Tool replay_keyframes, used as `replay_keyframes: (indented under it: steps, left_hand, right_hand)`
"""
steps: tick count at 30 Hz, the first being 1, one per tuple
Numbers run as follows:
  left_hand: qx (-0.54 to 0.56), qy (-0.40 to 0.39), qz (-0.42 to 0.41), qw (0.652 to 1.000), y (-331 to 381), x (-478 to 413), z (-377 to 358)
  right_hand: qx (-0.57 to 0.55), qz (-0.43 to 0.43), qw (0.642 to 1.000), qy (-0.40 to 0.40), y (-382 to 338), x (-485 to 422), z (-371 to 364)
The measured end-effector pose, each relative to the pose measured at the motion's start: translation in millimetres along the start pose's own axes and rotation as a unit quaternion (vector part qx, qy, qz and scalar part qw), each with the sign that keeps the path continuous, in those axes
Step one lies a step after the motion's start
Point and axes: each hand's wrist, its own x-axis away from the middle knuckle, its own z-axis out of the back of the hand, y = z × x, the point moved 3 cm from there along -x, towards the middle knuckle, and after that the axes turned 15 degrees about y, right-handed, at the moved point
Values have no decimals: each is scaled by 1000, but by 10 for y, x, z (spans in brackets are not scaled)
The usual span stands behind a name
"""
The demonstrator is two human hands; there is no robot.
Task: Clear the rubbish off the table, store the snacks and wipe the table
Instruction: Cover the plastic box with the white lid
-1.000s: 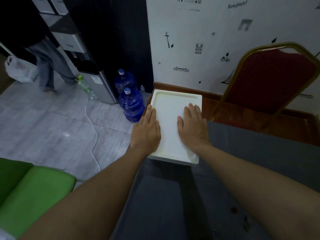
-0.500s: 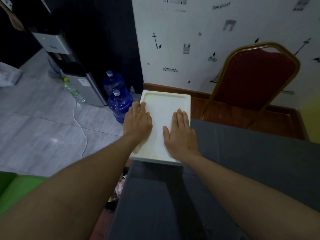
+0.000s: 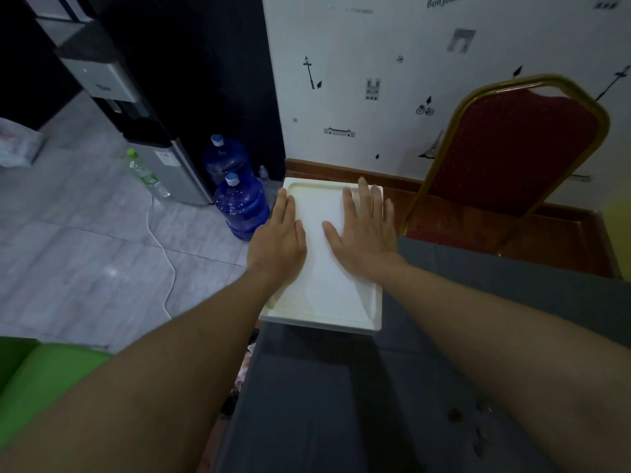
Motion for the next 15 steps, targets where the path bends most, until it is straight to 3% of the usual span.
replay_keyframes:
  steps: [10, 15]
  left_hand:
    - [22, -11, 18, 1000, -3, 9, -42]
    - [22, -8, 22, 999, -4, 5, -52]
  right_hand:
    - [-40, -33, 998, -21, 39, -227, -11]
    - [-1, -29, 999, -33, 3, -47, -26]
